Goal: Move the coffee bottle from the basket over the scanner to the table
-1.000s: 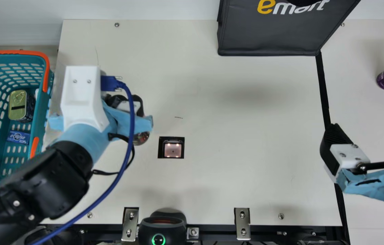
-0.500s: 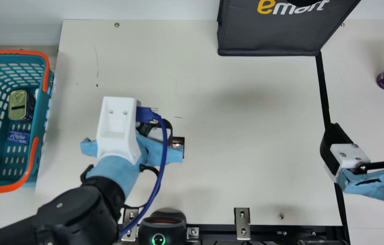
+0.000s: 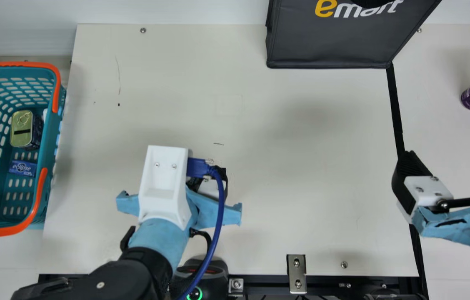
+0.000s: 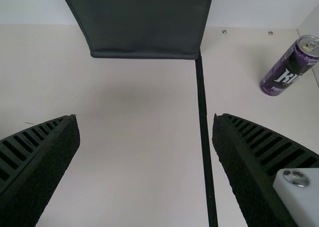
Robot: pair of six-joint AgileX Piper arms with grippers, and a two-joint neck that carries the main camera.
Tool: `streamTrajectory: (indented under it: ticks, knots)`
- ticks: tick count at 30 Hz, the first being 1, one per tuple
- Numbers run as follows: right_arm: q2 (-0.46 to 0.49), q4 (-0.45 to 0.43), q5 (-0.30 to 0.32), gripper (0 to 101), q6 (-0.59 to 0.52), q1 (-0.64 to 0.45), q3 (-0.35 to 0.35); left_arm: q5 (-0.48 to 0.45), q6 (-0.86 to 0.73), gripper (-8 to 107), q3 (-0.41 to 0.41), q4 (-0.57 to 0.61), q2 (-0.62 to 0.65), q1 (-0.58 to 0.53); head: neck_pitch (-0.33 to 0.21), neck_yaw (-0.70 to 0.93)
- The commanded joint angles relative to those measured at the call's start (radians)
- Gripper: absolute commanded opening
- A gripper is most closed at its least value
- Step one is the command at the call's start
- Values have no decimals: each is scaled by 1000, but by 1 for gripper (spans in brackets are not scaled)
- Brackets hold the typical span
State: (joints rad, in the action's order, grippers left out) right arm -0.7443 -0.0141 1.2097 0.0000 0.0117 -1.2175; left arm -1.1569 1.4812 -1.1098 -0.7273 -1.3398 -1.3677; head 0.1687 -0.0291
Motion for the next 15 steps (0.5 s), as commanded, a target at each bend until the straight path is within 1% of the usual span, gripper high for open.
streamTrajectory:
  ticks: [1, 8, 15]
  knots:
    - [0, 0, 0, 95, 0, 0, 0, -7, 30, -8, 8, -14, -5, -10, -30, 2]
    - [0, 0, 0, 95, 0, 0, 0, -11, 136, -8, 55, -96, -29, -36, -30, 2]
    - [0, 0, 0, 95, 0, 0, 0, 17, 210, -8, 94, -161, -53, -21, -30, 2]
